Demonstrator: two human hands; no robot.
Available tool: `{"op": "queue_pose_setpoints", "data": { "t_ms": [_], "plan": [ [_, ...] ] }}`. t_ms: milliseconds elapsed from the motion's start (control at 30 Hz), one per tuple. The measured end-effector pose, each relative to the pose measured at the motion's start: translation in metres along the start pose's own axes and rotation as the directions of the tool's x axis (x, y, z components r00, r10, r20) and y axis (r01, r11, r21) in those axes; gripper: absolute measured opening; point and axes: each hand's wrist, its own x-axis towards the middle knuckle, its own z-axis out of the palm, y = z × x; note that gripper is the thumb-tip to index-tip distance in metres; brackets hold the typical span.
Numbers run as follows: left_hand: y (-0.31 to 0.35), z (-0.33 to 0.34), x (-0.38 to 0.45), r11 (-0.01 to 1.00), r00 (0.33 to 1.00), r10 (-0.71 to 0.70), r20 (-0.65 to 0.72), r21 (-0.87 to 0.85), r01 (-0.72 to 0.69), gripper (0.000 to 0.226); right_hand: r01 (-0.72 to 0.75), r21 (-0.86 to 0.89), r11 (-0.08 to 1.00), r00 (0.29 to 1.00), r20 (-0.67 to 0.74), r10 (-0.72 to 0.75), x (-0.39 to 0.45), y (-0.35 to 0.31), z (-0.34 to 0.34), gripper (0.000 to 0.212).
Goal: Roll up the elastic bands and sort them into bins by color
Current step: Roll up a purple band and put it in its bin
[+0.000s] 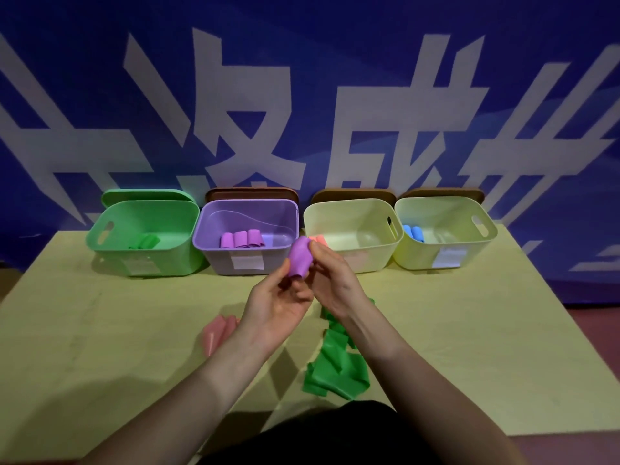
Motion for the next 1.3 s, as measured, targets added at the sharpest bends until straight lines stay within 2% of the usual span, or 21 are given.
{"op": "queue_pose_setpoints", "data": {
  "t_ms": [33, 100, 167, 200, 267, 400, 567, 667, 767, 833, 933, 1033, 1100, 1133, 1200, 1233, 1300],
  "plan": [
    [0.001, -0.002, 0.000, 1.000, 1.000, 0.002, 0.000, 0.009, -0.002, 0.019, 0.003, -0.014, 1.000, 1.000, -0.005, -0.004, 0.001, 0.002, 0.000, 0.019],
    [0.006, -0.012, 0.000, 0.980, 0.998, 0.063, -0.023, 0.192, -0.058, 0.023, 0.022, -0.081, 0.996, 0.999, -0.030, -0.025, 0.003, 0.007, -0.003, 0.016],
    [0.016, -0.024, 0.001, 0.872, 0.984, 0.170, -0.046, 0.472, -0.129, 0.021, 0.027, -0.195, 0.980, 0.998, -0.056, -0.038, 0.006, 0.013, -0.006, 0.009],
    [0.021, -0.029, 0.001, 0.809, 0.976, 0.210, -0.053, 0.570, -0.143, 0.020, 0.025, -0.256, 0.966, 0.997, -0.062, -0.042, 0.008, 0.016, -0.007, 0.012],
    [0.029, -0.035, 0.003, 0.749, 0.972, 0.228, -0.057, 0.648, -0.138, 0.022, 0.020, -0.373, 0.928, 0.997, -0.067, -0.049, 0.011, 0.020, -0.007, 0.014],
    [0.047, -0.039, 0.009, 0.784, 0.982, 0.178, -0.054, 0.612, -0.108, 0.020, 0.031, -0.514, 0.857, 0.993, -0.085, -0.087, 0.025, 0.029, 0.001, 0.005],
    [0.080, -0.042, 0.028, 0.778, 0.975, 0.204, -0.083, 0.619, -0.110, 0.019, 0.016, -0.529, 0.848, 0.989, -0.114, -0.089, 0.054, 0.038, 0.022, 0.015],
    [0.096, -0.039, 0.044, 0.754, 0.962, 0.266, -0.061, 0.635, -0.168, 0.018, 0.007, -0.465, 0.885, 0.980, -0.174, -0.099, 0.074, 0.045, 0.031, 0.011],
    [0.110, -0.033, 0.066, 0.772, 0.937, 0.343, -0.072, 0.590, -0.237, 0.015, -0.013, -0.289, 0.957, 0.972, -0.229, -0.055, 0.094, 0.049, 0.041, 0.015],
    [0.121, -0.030, 0.081, 0.798, 0.928, 0.360, -0.097, 0.547, -0.253, 0.016, -0.023, -0.301, 0.953, 0.973, -0.227, -0.048, 0.110, 0.049, 0.045, 0.017],
    [0.137, -0.030, 0.101, 0.828, 0.947, 0.306, -0.100, 0.519, -0.213, 0.019, -0.051, -0.361, 0.931, 0.977, -0.212, -0.029, 0.134, 0.045, 0.051, 0.018],
    [0.154, -0.027, 0.119, 0.822, 0.983, 0.159, -0.091, 0.564, -0.081, 0.025, -0.104, -0.465, 0.879, 0.956, -0.292, -0.041, 0.158, 0.043, 0.052, 0.018],
    [0.168, -0.023, 0.131, 0.718, 0.989, 0.089, -0.119, 0.696, 0.020, 0.024, -0.152, -0.523, 0.839, 0.940, -0.339, -0.041, 0.173, 0.043, 0.051, 0.018],
    [0.176, -0.025, 0.138, 0.622, 0.985, 0.102, -0.137, 0.782, 0.044, 0.026, -0.180, -0.535, 0.826, 0.932, -0.362, -0.031, 0.181, 0.044, 0.048, 0.016],
    [0.193, -0.037, 0.156, 0.364, 0.961, 0.251, -0.118, 0.931, 0.020, 0.037, -0.274, -0.572, 0.773, 0.901, -0.433, -0.002, 0.197, 0.044, 0.040, 0.014],
    [0.202, -0.046, 0.163, 0.232, 0.937, 0.344, -0.066, 0.973, -0.016, 0.040, -0.339, -0.580, 0.740, 0.870, -0.493, 0.012, 0.206, 0.043, 0.035, 0.015],
    [0.219, -0.066, 0.175, 0.032, 0.887, 0.459, 0.046, 0.997, -0.068, 0.038, -0.475, -0.543, 0.693, 0.787, -0.615, 0.057, 0.227, 0.049, 0.020, 0.014]
  ]
}}
